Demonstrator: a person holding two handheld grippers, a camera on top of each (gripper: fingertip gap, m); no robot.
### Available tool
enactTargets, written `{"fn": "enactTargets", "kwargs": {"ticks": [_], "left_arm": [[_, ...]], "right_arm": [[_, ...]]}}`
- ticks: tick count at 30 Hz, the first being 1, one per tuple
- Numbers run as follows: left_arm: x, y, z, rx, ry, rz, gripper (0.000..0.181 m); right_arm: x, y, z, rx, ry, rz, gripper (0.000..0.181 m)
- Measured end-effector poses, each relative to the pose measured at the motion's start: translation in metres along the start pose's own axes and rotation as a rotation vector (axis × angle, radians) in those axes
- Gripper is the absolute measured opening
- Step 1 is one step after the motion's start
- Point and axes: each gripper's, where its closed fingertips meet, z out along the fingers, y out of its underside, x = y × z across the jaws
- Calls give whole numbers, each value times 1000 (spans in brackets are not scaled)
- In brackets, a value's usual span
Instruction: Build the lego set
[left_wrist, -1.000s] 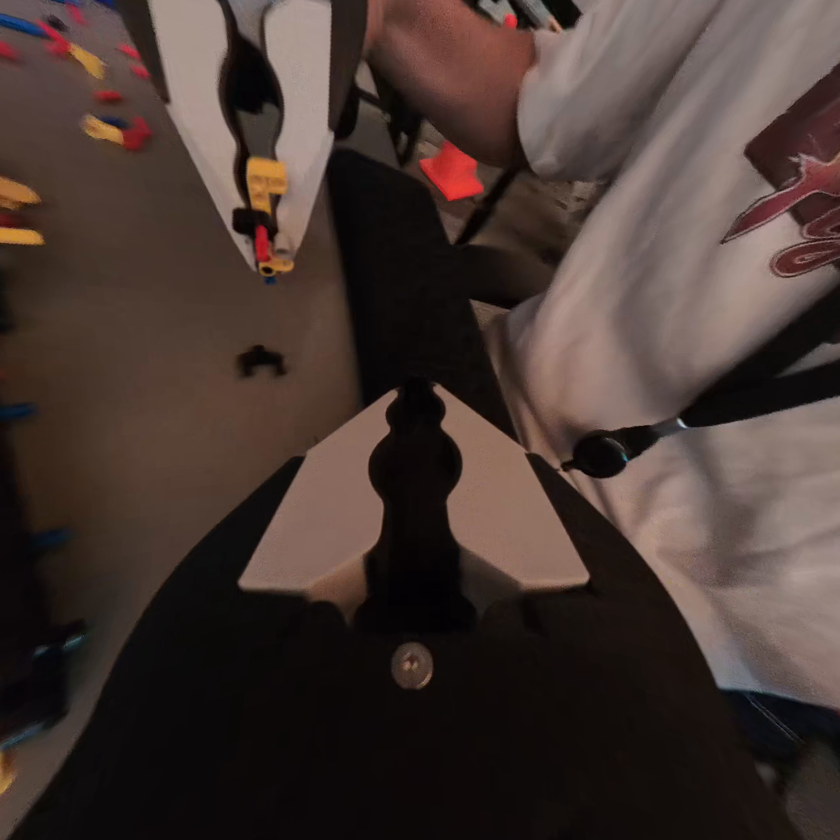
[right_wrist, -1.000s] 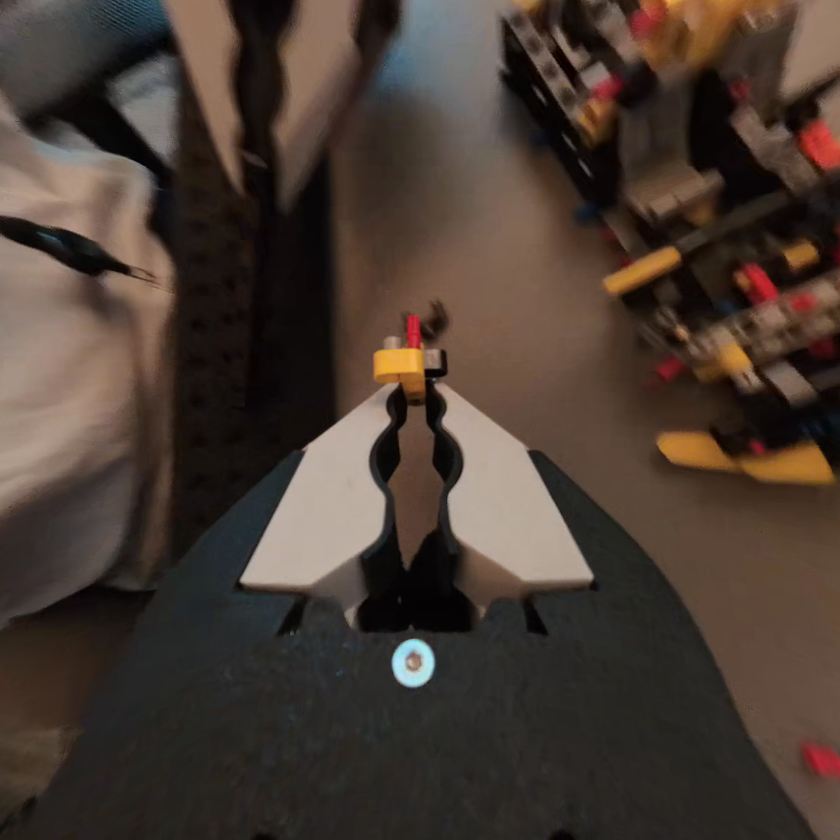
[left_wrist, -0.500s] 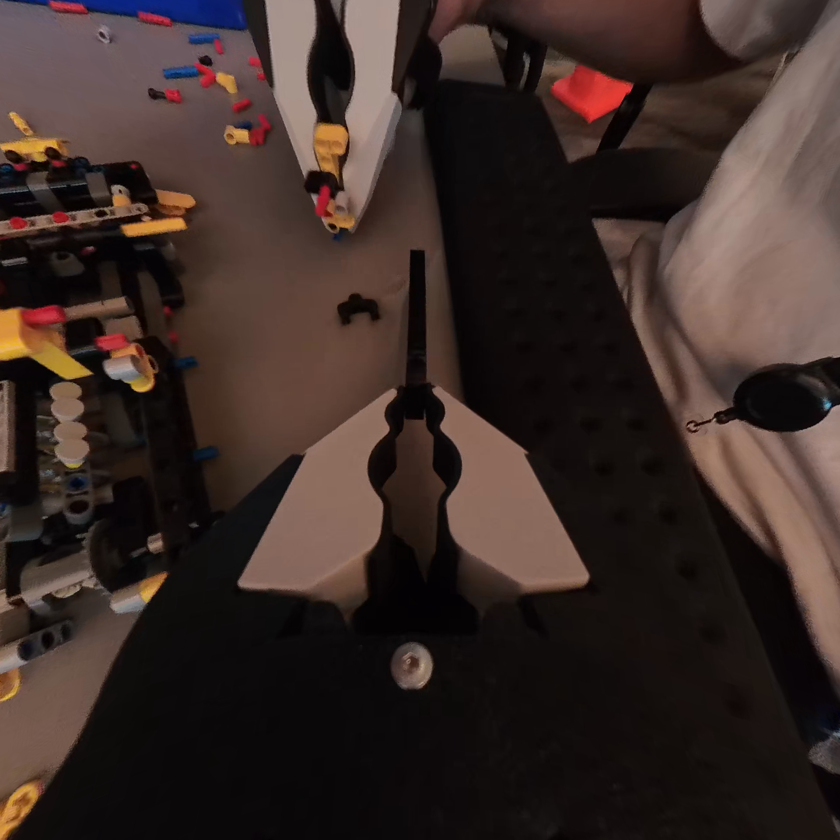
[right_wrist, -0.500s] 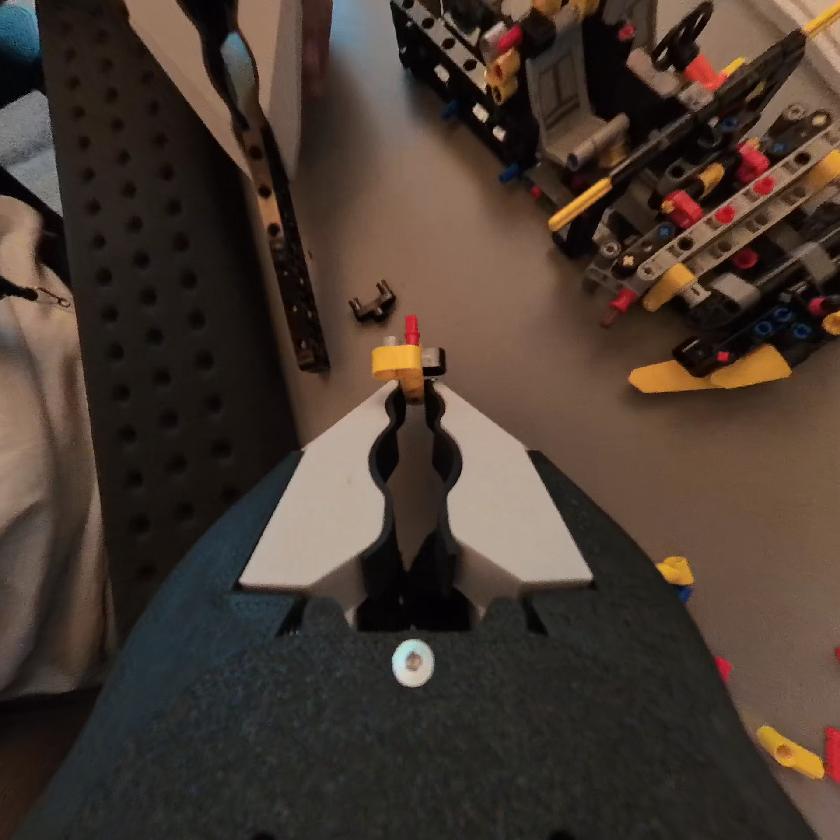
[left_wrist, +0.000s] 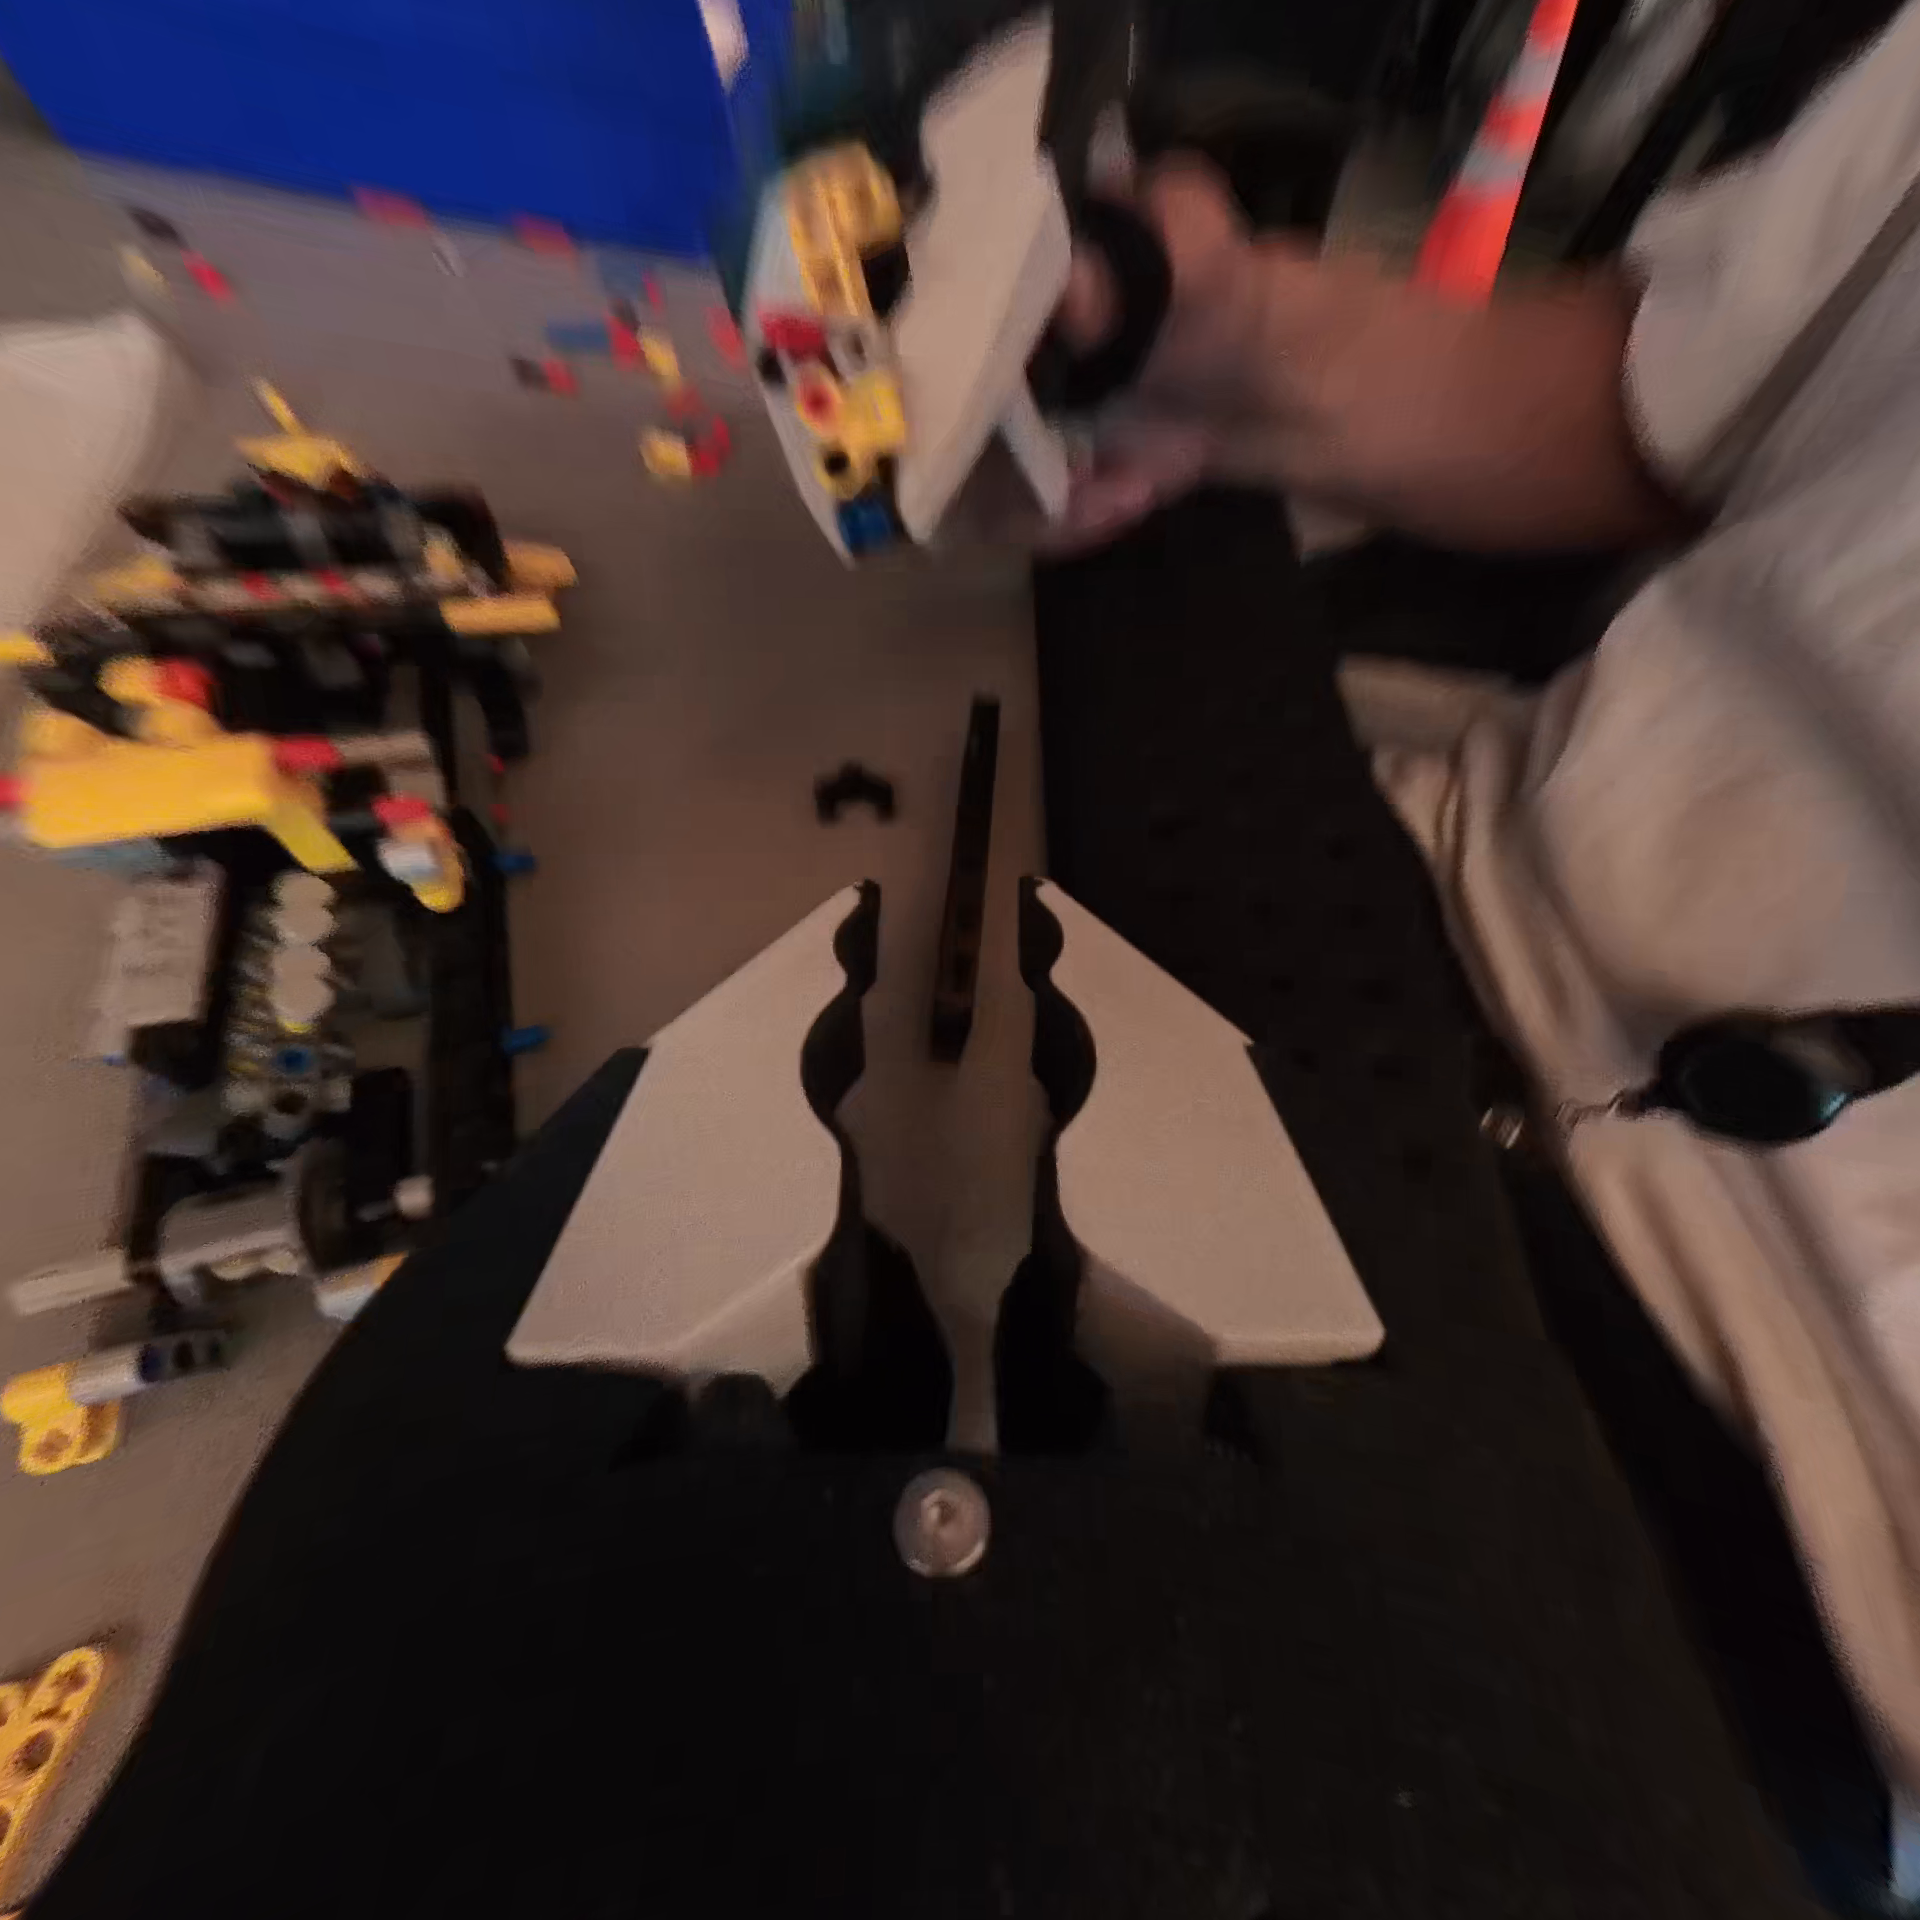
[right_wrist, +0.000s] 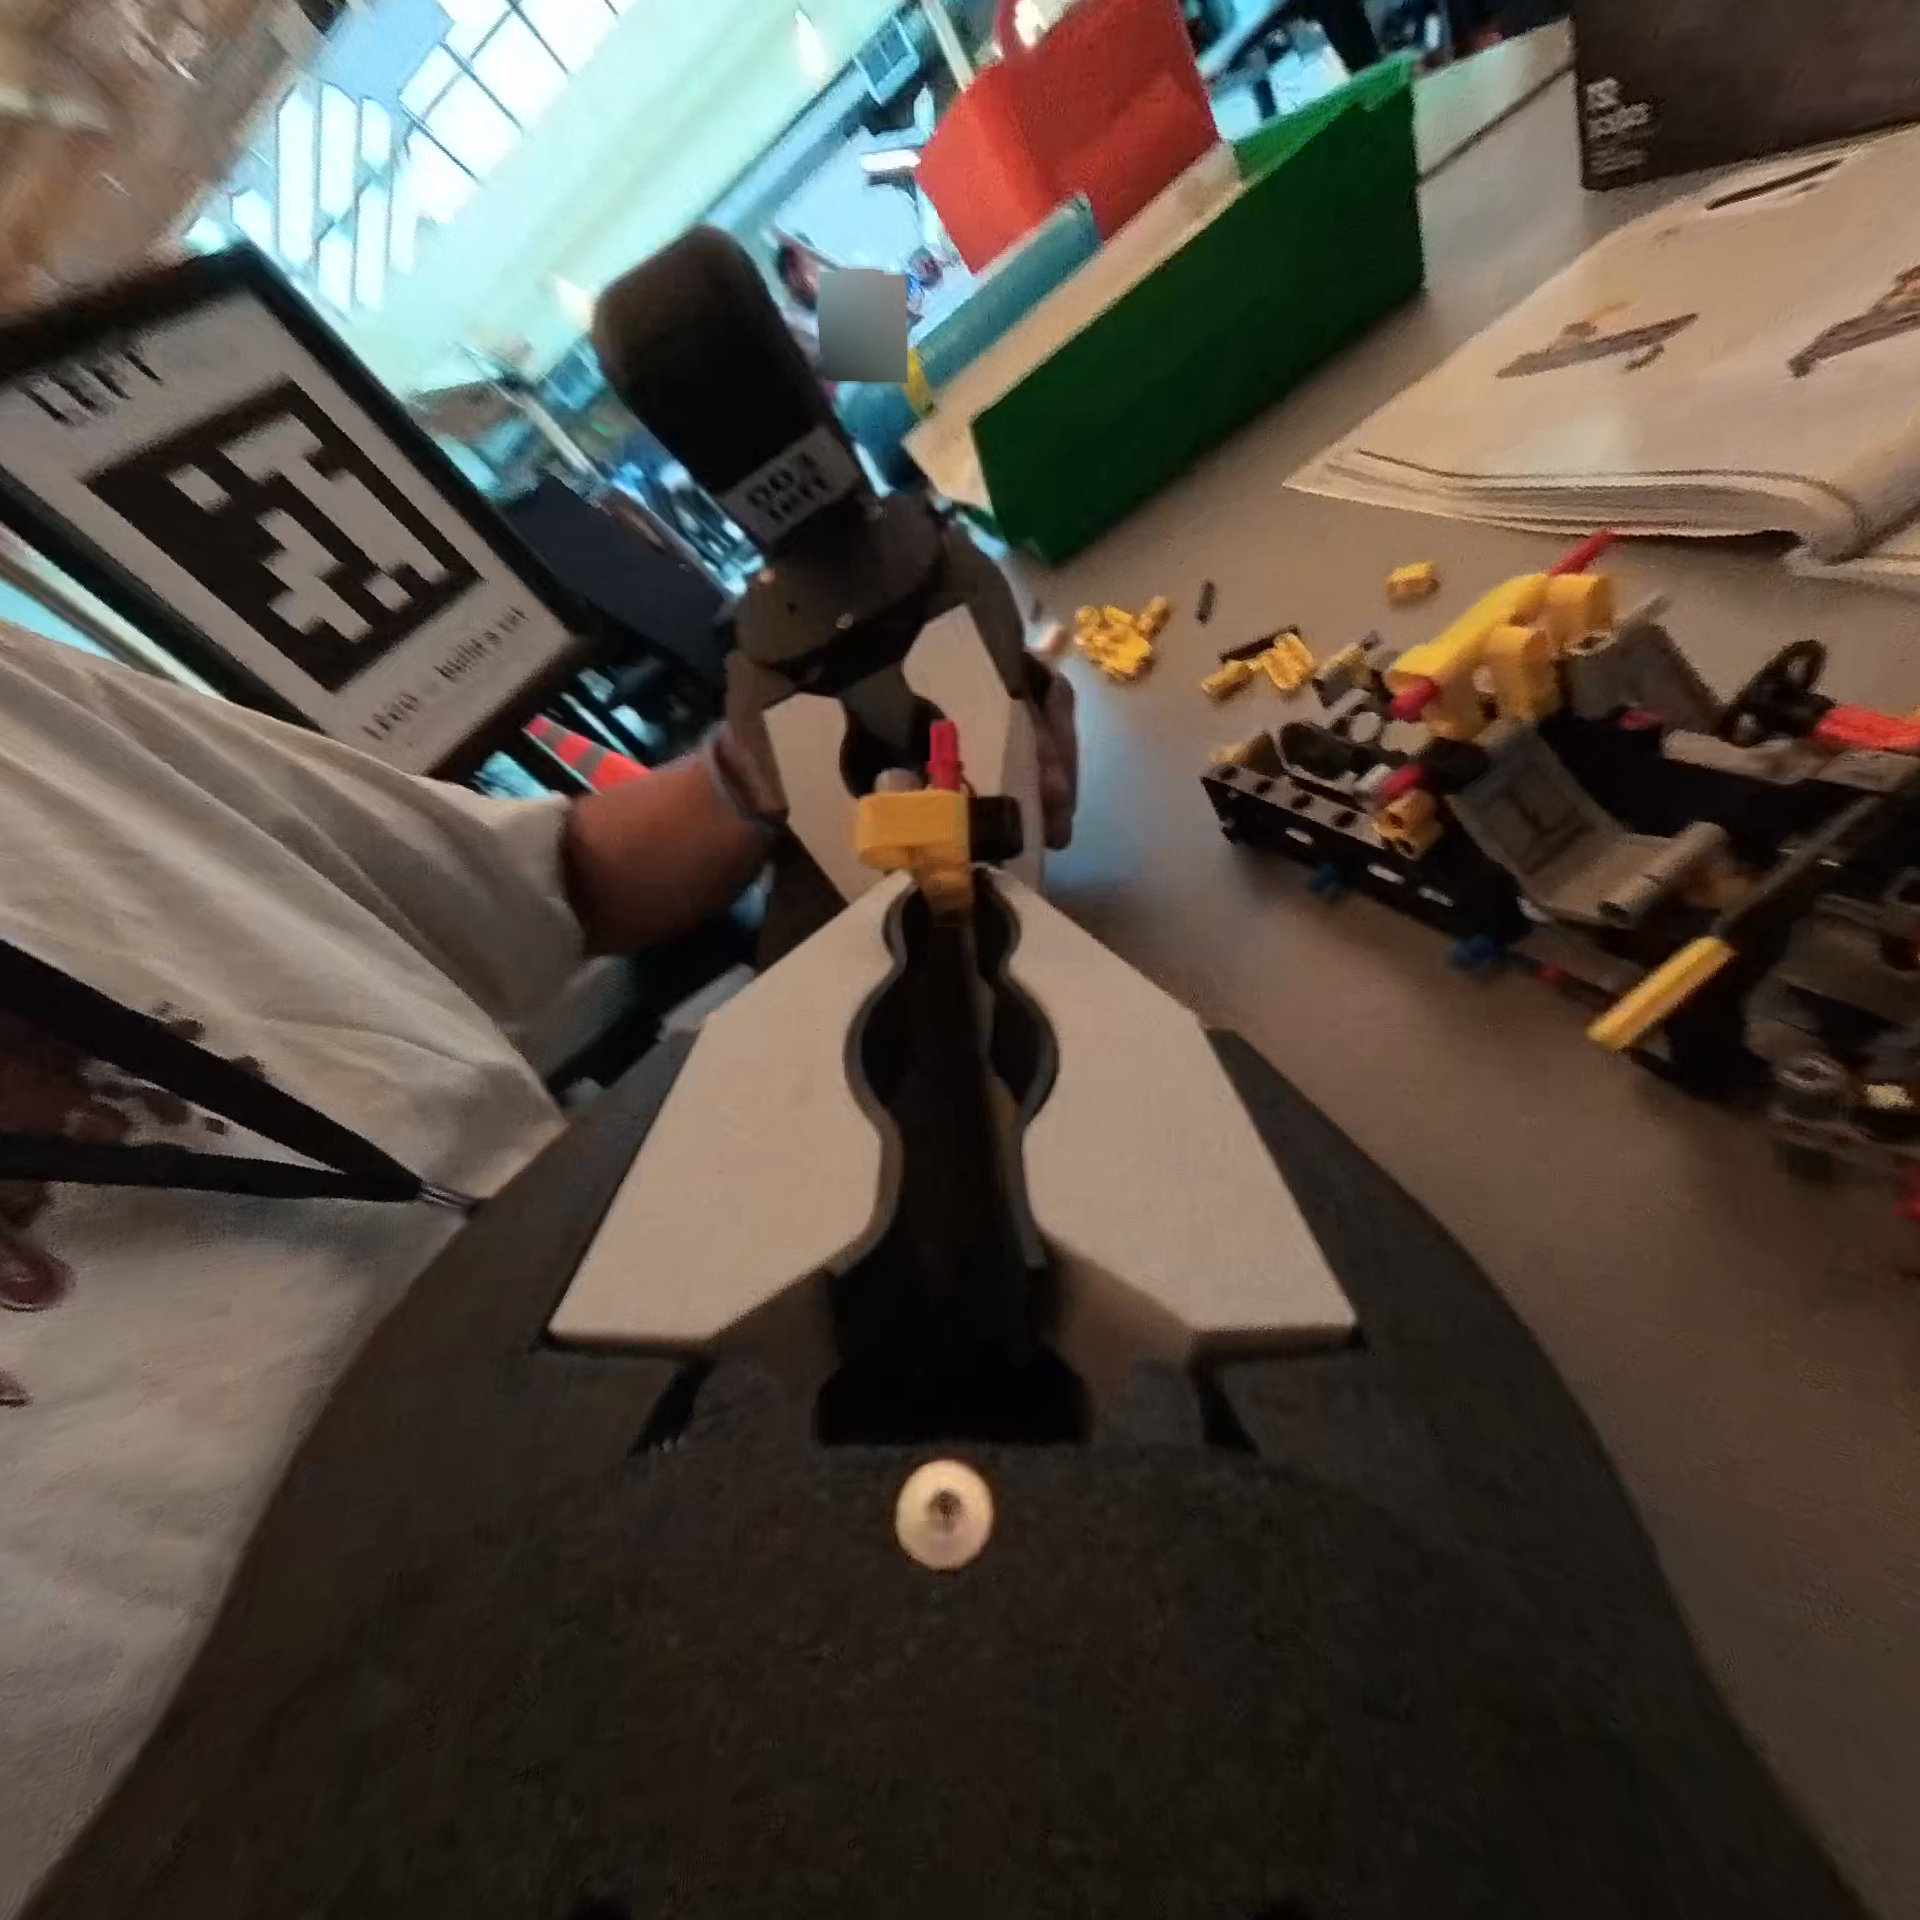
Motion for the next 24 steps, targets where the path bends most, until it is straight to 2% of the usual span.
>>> {"fn": "enactTargets", "kwargs": {"ticks": [1,3,7,9,12,14,16,17,20,24], "left_arm": [[-2,-15,-6,79,-14,-19,26],[-7,-35,-15,192,-59,-35,26],[-13,-59,-27,343,-112,-19,17],[-9,-67,-32,397,-55,-39,18],[5,-55,-18,301,108,-100,27],[8,-47,-12,245,131,-108,28],[2,-47,-16,263,97,-107,25],[5,-47,-17,267,115,-111,16],[4,-48,-18,284,111,-136,16],[-4,-61,-29,405,99,-218,15]], "right_arm": [[-6,-5,2,38,-57,38,6],[-9,-10,7,63,-98,63,6],[-12,-2,16,11,-134,75,6],[-17,7,22,-48,-149,53,6],[-17,24,34,-162,-111,-15,7],[-18,27,40,-189,-107,-32,7],[-16,23,38,-167,-103,-23,7],[-15,22,37,-160,-103,-17,6],[-15,22,37,-157,-103,-15,6],[-15,0,28,-22,-116,1,7]]}}
